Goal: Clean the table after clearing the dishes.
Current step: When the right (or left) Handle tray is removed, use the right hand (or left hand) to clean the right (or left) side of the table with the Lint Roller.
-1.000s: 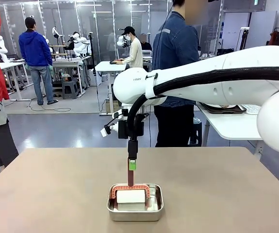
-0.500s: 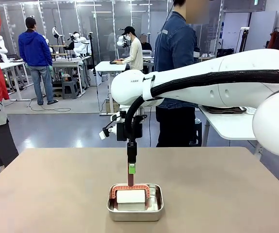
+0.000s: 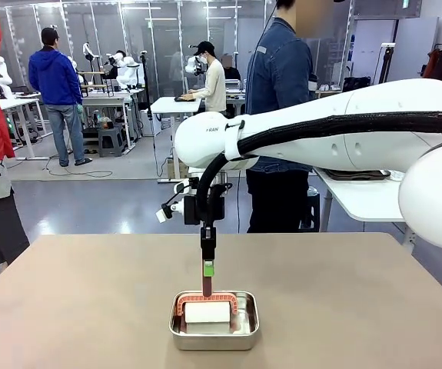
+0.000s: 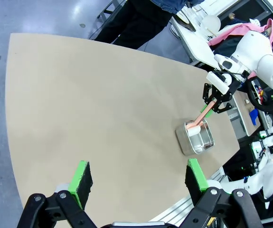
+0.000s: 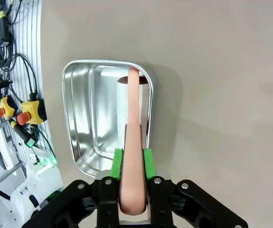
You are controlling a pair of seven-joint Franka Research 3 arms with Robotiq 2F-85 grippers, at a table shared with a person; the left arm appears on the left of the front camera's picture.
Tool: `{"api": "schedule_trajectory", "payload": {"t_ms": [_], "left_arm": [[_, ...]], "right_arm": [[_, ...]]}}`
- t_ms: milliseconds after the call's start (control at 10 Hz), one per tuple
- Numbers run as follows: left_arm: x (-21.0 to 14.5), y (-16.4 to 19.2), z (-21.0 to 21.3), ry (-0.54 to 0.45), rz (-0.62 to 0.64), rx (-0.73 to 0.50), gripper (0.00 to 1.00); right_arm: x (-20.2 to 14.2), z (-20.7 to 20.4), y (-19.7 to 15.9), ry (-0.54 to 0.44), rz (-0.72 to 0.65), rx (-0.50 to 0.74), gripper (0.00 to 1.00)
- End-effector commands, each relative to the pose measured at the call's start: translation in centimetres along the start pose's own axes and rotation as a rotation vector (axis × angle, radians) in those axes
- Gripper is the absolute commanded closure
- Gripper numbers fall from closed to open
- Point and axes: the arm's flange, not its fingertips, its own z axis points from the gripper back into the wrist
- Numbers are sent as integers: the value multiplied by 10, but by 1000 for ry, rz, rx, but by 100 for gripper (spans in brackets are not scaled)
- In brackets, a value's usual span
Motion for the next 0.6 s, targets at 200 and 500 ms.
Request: {"api": "schedule_trajectory", "payload": {"t_ms": [200, 500], "left_arm": [[0, -1, 1, 5, 6, 12, 0], [0, -1, 1, 5, 6, 12, 0]], "right_arm": [[8, 10, 3, -10, -8, -1, 100], [-28, 46, 50, -103, -109, -95, 100]]}}
